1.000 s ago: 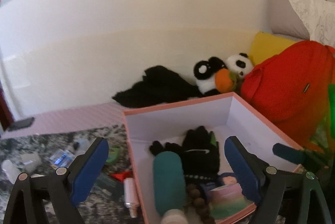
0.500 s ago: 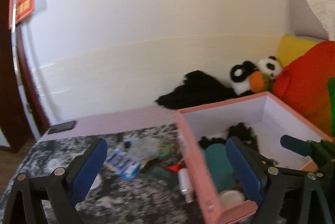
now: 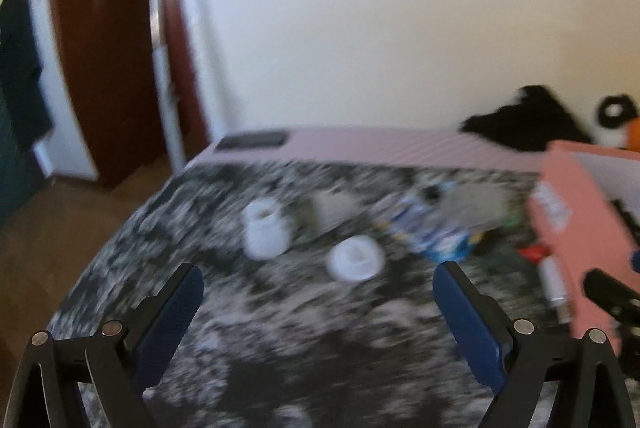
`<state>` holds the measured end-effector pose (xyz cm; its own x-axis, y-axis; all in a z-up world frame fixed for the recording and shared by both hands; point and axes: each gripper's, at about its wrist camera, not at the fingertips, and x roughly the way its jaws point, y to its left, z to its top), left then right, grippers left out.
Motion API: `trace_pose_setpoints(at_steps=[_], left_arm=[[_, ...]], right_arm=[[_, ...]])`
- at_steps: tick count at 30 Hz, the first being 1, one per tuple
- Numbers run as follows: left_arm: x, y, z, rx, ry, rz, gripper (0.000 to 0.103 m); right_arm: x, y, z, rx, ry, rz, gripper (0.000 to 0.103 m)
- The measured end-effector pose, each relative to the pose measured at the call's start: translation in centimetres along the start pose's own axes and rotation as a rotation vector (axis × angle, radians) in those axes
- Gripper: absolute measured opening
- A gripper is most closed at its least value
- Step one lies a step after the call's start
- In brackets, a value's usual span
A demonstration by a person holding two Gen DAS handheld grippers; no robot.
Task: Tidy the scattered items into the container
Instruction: 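Grasp the white jar with the left gripper while the right grasps the white lid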
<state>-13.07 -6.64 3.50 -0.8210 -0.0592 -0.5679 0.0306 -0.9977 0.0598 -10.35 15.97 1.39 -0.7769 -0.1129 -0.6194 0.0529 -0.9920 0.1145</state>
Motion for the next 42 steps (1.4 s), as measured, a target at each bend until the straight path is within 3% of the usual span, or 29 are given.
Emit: trace_pose_setpoints(at_steps=[7, 14, 15, 18, 20, 24, 28, 32, 33, 34, 35, 38, 40, 42], left_arm=[[6.9, 4.7, -1.4, -0.046, 0.050, 0.035, 0.096], [16.1, 5.0, -3.4, -0.095, 0.183, -0.044, 0.096], [17.4, 5.0, -3.8, -0.103, 0.203, -0.056, 0.096], [21.4, 5.1, -4.7, -0.126, 0.262, -0.092, 0.096], [23.4, 5.2, -5.0, -0.146, 0.285, -0.114, 0.102], [24.5, 5.7, -3.6, -0.210, 0.242, -0.143, 0.102], [26.0, 6.2, -2.5, -0.248, 0.230, -0.125, 0.102], [27.4, 6.7, -1.4, -0.290, 0.211, -0.111, 0.102], [27.6, 7.0, -1.2, -0.306, 0.206, -0.114, 0.102], [27.8, 7.3, -1.1, -0.324, 0.201, -0.119, 0.101], [27.8, 7.5, -1.1, -0.340, 0.193, -0.114, 0.099], [27.0, 8.8, -1.8, -0.406, 0.167, -0.105, 0.060], [26.1, 9.9, -2.6, -0.464, 0.157, -0.120, 0.060], [24.3, 9.5, -3.7, -0.427, 0.170, -0.093, 0.060]], right_arm=[[6.8, 4.1, -2.0, -0.054, 0.125, 0.041, 0.076], [17.2, 8.6, -2.8, -0.106, 0.306, 0.127, 0.080], [18.3, 8.9, -2.9, -0.102, 0.311, 0.127, 0.081], [20.7, 10.2, -3.4, -0.124, 0.275, 0.106, 0.103], [22.2, 11.0, -2.9, -0.136, 0.266, 0.075, 0.103], [25.2, 11.5, -1.0, -0.095, 0.255, 0.064, 0.103], [28.1, 12.0, 0.9, -0.084, 0.258, 0.038, 0.103], [29.1, 12.1, 1.8, -0.087, 0.249, 0.071, 0.102], [28.9, 12.0, 1.8, -0.083, 0.239, 0.079, 0.097], [28.8, 11.8, 1.9, -0.076, 0.229, 0.088, 0.081], [28.7, 11.5, 1.9, -0.060, 0.212, 0.099, 0.070], [28.4, 10.3, 2.1, 0.004, 0.201, 0.161, 0.066], [28.0, 9.9, 2.0, 0.017, 0.208, 0.182, 0.066], [26.8, 10.2, 1.2, -0.035, 0.223, 0.158, 0.066]])
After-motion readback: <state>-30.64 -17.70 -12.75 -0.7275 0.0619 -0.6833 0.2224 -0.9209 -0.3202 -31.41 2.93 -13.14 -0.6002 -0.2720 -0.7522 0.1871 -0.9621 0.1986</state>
